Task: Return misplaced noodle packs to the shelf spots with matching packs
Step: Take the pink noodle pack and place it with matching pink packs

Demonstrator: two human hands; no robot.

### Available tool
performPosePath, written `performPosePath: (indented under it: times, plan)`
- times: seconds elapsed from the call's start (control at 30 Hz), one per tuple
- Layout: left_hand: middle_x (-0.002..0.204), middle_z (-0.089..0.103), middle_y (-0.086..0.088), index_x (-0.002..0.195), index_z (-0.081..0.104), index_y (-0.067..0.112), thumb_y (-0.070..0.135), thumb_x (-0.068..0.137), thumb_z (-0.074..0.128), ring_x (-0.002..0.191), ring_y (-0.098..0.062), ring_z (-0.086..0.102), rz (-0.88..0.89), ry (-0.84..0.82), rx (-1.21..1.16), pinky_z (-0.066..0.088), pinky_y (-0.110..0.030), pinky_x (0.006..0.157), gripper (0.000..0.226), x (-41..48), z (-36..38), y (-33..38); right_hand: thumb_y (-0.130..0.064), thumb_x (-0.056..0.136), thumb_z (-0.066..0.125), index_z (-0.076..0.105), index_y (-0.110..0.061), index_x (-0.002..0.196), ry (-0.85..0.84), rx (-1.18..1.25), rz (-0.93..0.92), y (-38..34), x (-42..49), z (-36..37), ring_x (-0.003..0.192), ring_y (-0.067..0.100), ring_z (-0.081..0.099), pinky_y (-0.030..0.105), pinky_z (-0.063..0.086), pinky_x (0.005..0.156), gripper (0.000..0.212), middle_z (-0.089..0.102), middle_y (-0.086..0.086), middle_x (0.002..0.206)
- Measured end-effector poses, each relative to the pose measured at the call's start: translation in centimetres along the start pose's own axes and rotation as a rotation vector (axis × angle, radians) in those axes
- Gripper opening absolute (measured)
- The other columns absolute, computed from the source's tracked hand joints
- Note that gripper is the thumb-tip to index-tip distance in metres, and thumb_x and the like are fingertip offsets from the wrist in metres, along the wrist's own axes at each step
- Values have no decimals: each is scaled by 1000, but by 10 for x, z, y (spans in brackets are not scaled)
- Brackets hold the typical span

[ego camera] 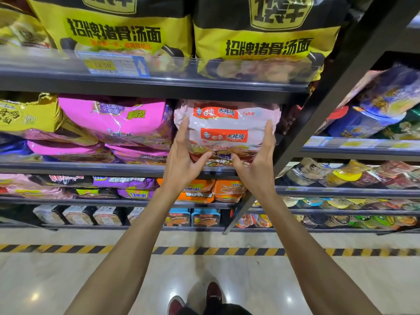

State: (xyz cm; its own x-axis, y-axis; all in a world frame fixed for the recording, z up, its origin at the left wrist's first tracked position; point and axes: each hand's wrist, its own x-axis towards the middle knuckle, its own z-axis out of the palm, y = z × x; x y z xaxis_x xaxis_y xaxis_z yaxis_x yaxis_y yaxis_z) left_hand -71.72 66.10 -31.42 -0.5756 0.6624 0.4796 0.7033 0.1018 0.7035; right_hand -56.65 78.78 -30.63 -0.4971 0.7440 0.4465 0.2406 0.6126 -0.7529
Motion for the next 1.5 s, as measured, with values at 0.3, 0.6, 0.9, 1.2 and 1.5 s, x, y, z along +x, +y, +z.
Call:
performPosePath:
  times: [0.3,0.6,0.9,1.2,1.5]
  plan:
    - [160,7,30,156,1,41,24,86,80,149,2,28,-51,61,-131,45,-15,106,106,-35,-4,13,-16,85,77,-2,-56,149,-23,-8,2,-9,-29,-16,142,19,32,37,43,108,110,24,-18,151]
    - [160,-2,36,158,-6,45,38,94,68,155,-14,21,-73,47,-140,42,-49,115,98,-43,-1,22,-33,95,67,-5,-37,150,-112,-144,-138,3,-32,-29,138,19,34,32,43,95,91,32,10,153]
    - [164,3,31,159,1,42,28,88,80,155,-18,22,-126,17,-186,43,-57,112,108,-39,-12,34,-17,86,77,5,-61,146,-88,15,-47,-7,-27,-30,137,11,39,26,49,101,103,24,11,154]
    - [160,5,37,157,0,49,39,87,77,152,-11,27,-180,-18,-157,46,-54,111,105,-67,-33,62,-22,86,76,13,-69,137,-175,91,65,-36,-55,-61,124,-4,47,18,52,90,94,27,-5,150]
    - [153,8,45,161,6,33,26,89,78,148,5,25,-185,-54,-259,43,-33,115,102,-112,-59,92,-9,84,78,26,-43,144,-175,122,68,-75,-104,-93,115,-28,37,-3,43,72,86,31,-7,140]
